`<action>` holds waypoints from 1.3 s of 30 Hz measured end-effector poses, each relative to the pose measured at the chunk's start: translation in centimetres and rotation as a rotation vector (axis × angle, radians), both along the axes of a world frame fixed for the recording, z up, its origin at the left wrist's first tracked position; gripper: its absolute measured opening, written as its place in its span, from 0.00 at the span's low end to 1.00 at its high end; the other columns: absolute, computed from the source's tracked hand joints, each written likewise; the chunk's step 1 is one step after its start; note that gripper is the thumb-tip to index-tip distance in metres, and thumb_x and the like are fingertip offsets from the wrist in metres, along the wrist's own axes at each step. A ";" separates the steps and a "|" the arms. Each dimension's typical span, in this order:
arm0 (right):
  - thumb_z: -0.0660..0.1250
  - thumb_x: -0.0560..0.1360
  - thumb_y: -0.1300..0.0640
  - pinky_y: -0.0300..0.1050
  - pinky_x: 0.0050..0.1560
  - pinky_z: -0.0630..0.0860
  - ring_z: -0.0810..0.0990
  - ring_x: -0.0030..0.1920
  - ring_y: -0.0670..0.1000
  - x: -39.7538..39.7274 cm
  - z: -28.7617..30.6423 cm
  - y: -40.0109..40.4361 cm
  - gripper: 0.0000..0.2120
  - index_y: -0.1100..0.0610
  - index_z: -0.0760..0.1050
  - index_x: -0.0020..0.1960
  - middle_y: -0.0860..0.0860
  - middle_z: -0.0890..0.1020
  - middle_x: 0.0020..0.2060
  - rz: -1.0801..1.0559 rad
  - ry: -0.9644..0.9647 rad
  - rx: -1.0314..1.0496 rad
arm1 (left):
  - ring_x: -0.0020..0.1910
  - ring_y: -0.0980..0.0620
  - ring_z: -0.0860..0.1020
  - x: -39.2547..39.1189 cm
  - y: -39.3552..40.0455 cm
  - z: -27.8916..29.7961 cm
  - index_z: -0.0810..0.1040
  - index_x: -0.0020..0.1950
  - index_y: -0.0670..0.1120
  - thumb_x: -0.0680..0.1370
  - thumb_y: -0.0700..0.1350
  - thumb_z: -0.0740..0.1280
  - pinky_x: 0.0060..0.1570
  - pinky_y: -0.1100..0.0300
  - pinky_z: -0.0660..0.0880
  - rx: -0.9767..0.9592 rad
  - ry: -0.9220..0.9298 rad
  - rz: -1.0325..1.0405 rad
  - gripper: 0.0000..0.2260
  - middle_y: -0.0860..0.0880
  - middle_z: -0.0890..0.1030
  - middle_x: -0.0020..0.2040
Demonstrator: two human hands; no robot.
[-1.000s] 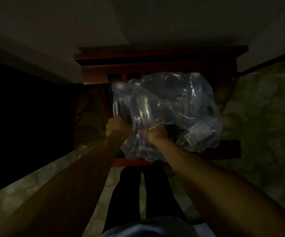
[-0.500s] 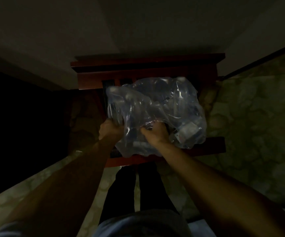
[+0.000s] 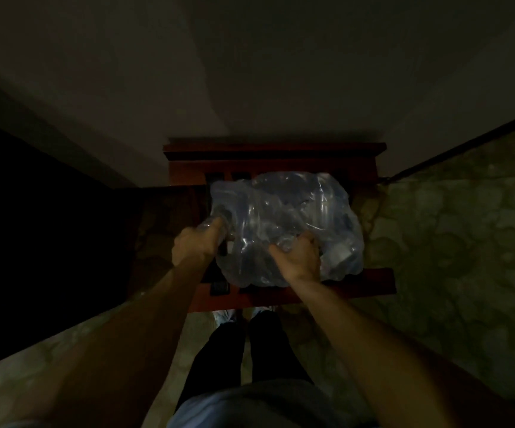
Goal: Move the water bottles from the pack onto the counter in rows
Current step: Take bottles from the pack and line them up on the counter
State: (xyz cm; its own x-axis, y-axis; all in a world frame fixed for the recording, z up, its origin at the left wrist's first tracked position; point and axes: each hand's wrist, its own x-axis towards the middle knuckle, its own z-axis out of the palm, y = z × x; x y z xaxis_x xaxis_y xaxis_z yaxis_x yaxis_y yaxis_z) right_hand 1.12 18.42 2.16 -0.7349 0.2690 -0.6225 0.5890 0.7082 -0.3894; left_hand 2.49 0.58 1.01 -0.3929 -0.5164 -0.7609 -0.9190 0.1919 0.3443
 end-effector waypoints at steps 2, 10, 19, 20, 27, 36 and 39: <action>0.75 0.65 0.42 0.57 0.61 0.75 0.73 0.64 0.61 0.3 1.4 -0.1 0.43 0.60 0.61 0.71 0.58 0.69 0.67 0.013 0.022 0.046 | 0.49 0.43 0.80 0.1 -0.6 1.2 0.76 0.62 0.42 0.66 0.73 0.65 0.46 0.55 0.77 0.018 -0.027 0.049 0.39 0.41 0.79 0.56; 0.72 0.67 0.38 0.51 0.53 0.78 0.76 0.60 0.61 -1.8 8.7 0.0 0.41 0.59 0.62 0.71 0.58 0.68 0.67 0.276 0.118 0.214 | 0.49 0.42 0.79 0.4 -1.8 6.0 0.75 0.64 0.42 0.72 0.65 0.67 0.51 0.49 0.79 0.151 0.032 0.231 0.31 0.41 0.78 0.55; 0.70 0.66 0.35 0.49 0.50 0.74 0.74 0.62 0.61 -3.7 16.1 -2.2 0.41 0.60 0.65 0.69 0.58 0.71 0.66 0.372 0.160 0.273 | 0.46 0.46 0.77 -0.2 -2.6 12.1 0.75 0.65 0.41 0.72 0.66 0.66 0.41 0.55 0.76 0.164 0.268 0.327 0.33 0.41 0.78 0.55; 0.70 0.66 0.34 0.50 0.51 0.74 0.75 0.62 0.61 -3.8 16.9 -2.5 0.40 0.60 0.67 0.67 0.58 0.72 0.65 0.378 0.173 0.270 | 0.47 0.45 0.78 -0.3 -2.7 12.7 0.76 0.64 0.41 0.72 0.67 0.67 0.42 0.54 0.77 0.167 0.302 0.359 0.34 0.41 0.79 0.55; 0.71 0.68 0.43 0.43 0.32 0.81 0.84 0.46 0.57 -5.1 23.4 -3.8 0.22 0.60 0.76 0.51 0.57 0.81 0.52 -0.024 0.214 -0.321 | 0.49 0.42 0.81 0.3 -3.6 17.2 0.80 0.59 0.40 0.64 0.68 0.69 0.53 0.46 0.81 0.301 0.510 0.489 0.36 0.41 0.82 0.55; 0.70 0.73 0.51 0.41 0.30 0.77 0.82 0.31 0.53 -2.1 28.7 -4.3 0.14 0.60 0.78 0.52 0.57 0.84 0.41 -0.289 0.192 -1.040 | 0.35 0.49 0.82 2.6 -3.2 23.9 0.82 0.51 0.37 0.74 0.51 0.72 0.32 0.59 0.77 0.497 0.873 0.519 0.17 0.44 0.83 0.38; 0.68 0.75 0.54 0.42 0.32 0.77 0.81 0.32 0.53 0.0 29.8 -4.1 0.15 0.63 0.77 0.57 0.57 0.82 0.41 -0.267 0.168 -1.285 | 0.34 0.50 0.82 4.5 -2.4 26.2 0.79 0.54 0.35 0.77 0.46 0.70 0.29 0.60 0.79 0.558 1.029 0.434 0.14 0.41 0.82 0.41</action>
